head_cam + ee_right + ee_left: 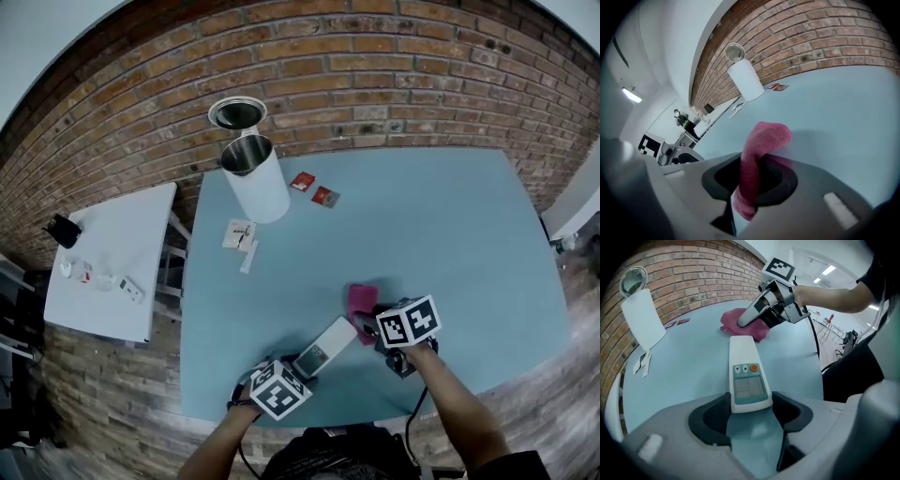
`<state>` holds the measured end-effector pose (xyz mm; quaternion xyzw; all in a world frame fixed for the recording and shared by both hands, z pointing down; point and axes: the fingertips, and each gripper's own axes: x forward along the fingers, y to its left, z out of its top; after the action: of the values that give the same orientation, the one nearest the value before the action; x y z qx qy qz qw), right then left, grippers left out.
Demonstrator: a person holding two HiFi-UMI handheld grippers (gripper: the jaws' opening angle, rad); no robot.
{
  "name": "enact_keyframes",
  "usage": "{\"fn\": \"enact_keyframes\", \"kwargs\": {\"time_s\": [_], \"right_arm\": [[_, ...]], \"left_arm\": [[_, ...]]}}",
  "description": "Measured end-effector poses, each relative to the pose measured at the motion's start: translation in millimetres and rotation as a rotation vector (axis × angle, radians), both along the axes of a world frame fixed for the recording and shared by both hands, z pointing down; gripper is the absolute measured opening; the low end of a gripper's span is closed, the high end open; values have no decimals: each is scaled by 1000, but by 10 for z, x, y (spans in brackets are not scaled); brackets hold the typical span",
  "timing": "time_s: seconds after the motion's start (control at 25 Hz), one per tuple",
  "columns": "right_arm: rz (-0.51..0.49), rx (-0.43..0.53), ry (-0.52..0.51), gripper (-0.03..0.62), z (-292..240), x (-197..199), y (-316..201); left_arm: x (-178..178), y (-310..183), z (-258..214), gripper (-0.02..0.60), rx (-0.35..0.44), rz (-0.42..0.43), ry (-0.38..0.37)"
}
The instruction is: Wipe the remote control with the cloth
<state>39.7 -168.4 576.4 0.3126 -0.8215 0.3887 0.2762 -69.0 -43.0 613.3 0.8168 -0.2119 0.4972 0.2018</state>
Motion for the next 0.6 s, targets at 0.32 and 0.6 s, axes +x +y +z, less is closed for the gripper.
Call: {"fn": "enact_keyframes", "kwargs": {"time_s": [0.32,0.6], "right_arm": [[-133,-5,30,77,36,-222,-182],[-245,33,87,77,24,-390,-324]], "left_arm": [[1,25,16,275,-34,72,-42],[-5,7,17,275,-36,97,-62]]}}
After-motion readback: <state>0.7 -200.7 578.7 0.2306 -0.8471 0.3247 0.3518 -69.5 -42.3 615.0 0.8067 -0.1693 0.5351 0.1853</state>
